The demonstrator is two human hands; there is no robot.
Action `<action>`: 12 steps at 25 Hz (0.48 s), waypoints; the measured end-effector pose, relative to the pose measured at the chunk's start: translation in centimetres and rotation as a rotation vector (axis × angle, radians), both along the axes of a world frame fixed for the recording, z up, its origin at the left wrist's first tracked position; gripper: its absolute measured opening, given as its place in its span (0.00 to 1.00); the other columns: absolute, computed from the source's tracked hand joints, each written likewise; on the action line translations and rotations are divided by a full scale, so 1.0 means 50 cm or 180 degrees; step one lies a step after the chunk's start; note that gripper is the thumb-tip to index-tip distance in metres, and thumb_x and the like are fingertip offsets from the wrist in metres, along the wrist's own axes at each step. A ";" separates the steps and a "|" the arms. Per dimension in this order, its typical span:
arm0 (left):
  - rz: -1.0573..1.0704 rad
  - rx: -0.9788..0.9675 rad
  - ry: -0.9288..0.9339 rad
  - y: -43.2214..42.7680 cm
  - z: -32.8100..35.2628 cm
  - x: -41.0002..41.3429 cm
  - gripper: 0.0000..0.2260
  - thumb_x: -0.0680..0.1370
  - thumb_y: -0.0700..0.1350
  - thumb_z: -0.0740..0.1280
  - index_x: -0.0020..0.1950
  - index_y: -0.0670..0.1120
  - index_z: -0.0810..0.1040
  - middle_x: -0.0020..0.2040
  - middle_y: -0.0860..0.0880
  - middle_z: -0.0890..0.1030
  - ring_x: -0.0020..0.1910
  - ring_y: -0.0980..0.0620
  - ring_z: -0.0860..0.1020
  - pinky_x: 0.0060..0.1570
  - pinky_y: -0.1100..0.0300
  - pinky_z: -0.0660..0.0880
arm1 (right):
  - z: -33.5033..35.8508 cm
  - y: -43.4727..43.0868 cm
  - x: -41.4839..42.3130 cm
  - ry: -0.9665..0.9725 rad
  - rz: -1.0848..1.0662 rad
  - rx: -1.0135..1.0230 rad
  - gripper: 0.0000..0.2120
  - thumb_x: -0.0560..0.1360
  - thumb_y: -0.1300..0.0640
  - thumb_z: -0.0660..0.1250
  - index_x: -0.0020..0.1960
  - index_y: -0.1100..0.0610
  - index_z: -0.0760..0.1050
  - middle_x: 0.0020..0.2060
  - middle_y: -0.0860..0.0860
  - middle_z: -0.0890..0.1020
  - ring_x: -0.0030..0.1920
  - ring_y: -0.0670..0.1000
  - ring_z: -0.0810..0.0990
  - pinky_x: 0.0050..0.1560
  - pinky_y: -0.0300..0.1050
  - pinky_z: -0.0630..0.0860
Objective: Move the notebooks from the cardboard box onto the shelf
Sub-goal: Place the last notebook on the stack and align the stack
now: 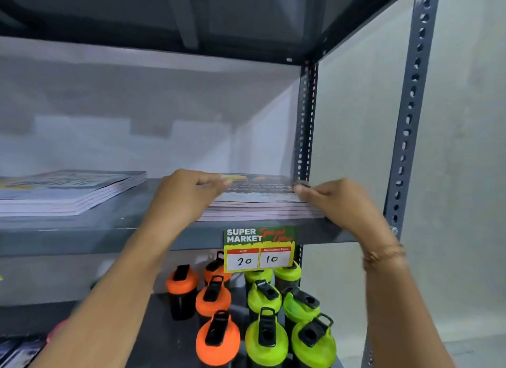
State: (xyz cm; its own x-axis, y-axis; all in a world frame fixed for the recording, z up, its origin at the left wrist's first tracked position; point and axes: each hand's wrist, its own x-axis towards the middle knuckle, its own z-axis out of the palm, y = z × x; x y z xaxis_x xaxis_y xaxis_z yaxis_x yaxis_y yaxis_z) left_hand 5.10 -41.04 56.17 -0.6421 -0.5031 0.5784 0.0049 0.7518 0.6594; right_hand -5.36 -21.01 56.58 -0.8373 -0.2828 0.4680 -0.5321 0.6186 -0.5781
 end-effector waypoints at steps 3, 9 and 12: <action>-0.0355 0.0006 -0.0316 -0.007 -0.005 0.019 0.15 0.70 0.50 0.74 0.54 0.46 0.84 0.59 0.50 0.83 0.53 0.57 0.78 0.51 0.64 0.68 | -0.016 0.032 0.013 -0.0096 0.0337 -0.0167 0.17 0.69 0.48 0.73 0.54 0.57 0.82 0.54 0.53 0.84 0.52 0.49 0.79 0.49 0.39 0.70; -0.0131 -0.0185 -0.0376 -0.013 -0.009 0.018 0.15 0.70 0.48 0.74 0.55 0.45 0.83 0.58 0.50 0.83 0.50 0.58 0.76 0.51 0.65 0.66 | -0.020 0.028 -0.003 0.0179 0.0243 -0.0097 0.17 0.71 0.52 0.72 0.58 0.56 0.80 0.59 0.53 0.82 0.60 0.50 0.77 0.52 0.33 0.66; 0.0040 -0.0257 -0.0300 -0.009 -0.016 0.022 0.18 0.69 0.47 0.75 0.58 0.46 0.82 0.58 0.48 0.83 0.49 0.56 0.76 0.50 0.65 0.67 | -0.019 0.029 -0.007 0.0250 0.0159 0.0021 0.18 0.71 0.51 0.72 0.59 0.55 0.79 0.60 0.55 0.81 0.60 0.52 0.77 0.52 0.34 0.67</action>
State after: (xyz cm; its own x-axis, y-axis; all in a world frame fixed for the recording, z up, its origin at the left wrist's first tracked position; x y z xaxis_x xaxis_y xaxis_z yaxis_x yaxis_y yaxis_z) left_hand 6.18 -41.47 55.36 -0.6895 -0.4658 0.5546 -0.0641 0.8020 0.5938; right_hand -5.72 -19.55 55.62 -0.7827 -0.3266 0.5298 -0.6060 0.5937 -0.5294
